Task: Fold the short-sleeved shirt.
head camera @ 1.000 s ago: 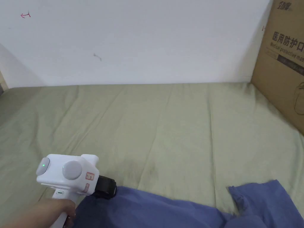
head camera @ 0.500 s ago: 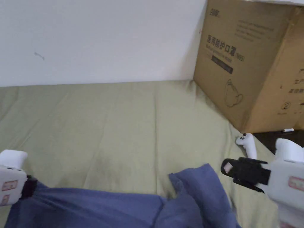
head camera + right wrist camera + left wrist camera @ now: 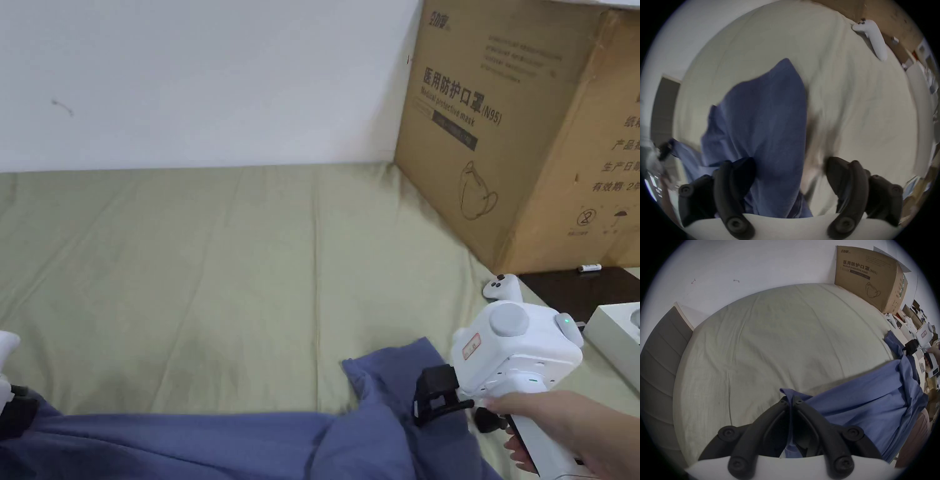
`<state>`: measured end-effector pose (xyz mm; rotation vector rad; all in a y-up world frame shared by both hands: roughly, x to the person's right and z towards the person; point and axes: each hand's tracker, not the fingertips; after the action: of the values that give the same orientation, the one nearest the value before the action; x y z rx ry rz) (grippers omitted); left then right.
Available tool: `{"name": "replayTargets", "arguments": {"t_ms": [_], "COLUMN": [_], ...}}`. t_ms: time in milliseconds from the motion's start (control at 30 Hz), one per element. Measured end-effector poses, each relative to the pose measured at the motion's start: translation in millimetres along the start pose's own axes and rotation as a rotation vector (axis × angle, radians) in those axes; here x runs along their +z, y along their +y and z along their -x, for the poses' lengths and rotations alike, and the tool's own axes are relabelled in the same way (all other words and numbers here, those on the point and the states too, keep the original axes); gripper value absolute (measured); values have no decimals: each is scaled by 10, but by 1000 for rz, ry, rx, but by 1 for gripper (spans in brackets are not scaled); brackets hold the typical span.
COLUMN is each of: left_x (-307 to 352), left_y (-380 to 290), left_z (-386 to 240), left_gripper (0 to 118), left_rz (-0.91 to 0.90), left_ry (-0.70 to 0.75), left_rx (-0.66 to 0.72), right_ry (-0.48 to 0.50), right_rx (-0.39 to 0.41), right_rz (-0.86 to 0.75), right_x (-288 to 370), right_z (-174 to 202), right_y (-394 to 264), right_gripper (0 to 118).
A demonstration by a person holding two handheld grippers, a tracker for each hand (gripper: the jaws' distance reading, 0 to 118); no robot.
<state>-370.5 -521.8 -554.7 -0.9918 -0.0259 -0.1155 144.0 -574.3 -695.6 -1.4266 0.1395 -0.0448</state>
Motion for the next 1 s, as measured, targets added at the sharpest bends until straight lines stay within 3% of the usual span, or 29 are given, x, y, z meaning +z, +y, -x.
{"name": "replayTargets", "arguments": {"t_ms": [33, 67, 100, 133, 267, 400, 667, 833, 867, 967, 1000], "left_x": [-20, -44, -54, -60, 26, 382, 1653, 2468, 2102, 2114, 2580], "left_y": [-9, -12, -19, -26, -61, -28, 132, 242, 205, 222, 278], "left_z": [9, 43, 53, 63, 61, 141, 319, 321, 328, 335, 323], "left_gripper": [1, 1, 1, 1, 1, 1, 1, 1, 1, 1, 1], "left_rz": [8, 14, 19, 23, 16, -62, -282, -393, -413, -467, -483], "left_ry": [2, 4, 6, 3, 5, -22, -7, 19, 20, 28, 31], "left_rx": [3, 10, 20, 34, 66, 160, 246, 234, 241, 255, 259], "right_ry": [-50, -86, -96, -78, 73, 58, 178, 184, 182, 176, 176], "right_rx": [67, 134, 168, 174, 152, 139, 88, 148, 155, 173, 177], "right_rz": [-20, -28, -51, -72, -135, -278, -544, -716, -749, -791, -804], "right_x": [13, 39, 85, 145, 433, 833, 2014, 2837, 3001, 3458, 3594], "right_z": [76, 130, 165, 181, 225, 214, 122, 229, 253, 373, 407], "right_y": [-29, -71, -92, -110, -233, -359, -609, -776, -802, -813, -780], "right_gripper": [76, 59, 34, 1, 1, 1, 1, 1, 1, 1, 1]}}
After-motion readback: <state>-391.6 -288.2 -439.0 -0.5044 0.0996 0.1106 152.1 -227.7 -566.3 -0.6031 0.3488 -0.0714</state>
